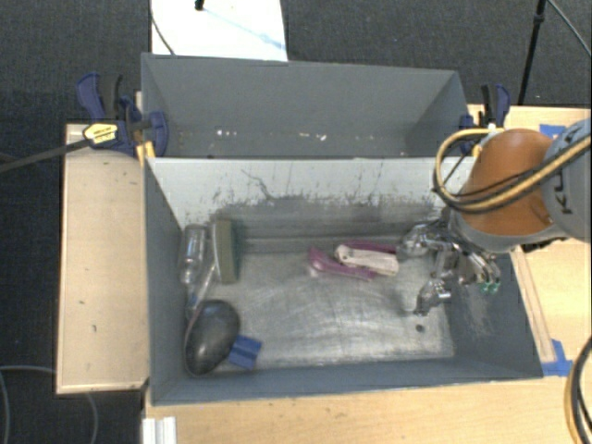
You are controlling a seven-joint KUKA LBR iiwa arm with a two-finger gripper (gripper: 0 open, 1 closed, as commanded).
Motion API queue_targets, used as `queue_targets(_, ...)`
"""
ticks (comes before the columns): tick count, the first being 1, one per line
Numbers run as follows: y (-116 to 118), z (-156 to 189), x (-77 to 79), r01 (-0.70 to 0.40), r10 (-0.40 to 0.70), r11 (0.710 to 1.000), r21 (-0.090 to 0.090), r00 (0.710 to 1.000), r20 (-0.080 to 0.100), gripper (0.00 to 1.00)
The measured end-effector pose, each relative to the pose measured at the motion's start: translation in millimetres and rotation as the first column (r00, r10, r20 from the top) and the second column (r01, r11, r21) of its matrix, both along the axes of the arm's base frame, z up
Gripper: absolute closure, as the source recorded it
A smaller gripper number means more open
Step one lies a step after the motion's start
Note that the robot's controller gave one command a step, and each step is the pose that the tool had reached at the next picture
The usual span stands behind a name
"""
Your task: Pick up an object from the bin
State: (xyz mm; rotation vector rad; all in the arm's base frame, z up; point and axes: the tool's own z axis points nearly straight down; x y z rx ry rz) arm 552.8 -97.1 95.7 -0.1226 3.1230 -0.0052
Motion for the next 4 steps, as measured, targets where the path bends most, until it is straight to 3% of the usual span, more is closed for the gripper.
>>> queue_targets(1,33.8,34.6,28.1,0.182,-0.182,0.983,0.005,0.983,-0.009,0.00)
queue_targets(2,58.1,-23.2,37.2,0.429,-0.429,0.903,0.005,0.903,-0.011,0.00)
queue_targets(3,57.6,-21.0,38.6,0.424,-0.424,0.906,0.006,0.906,-0.006,1.00)
queue_targets(4,65.4,145.8,5.9,0.145,-0.145,0.989,0.003,0.989,-0.008,1.00)
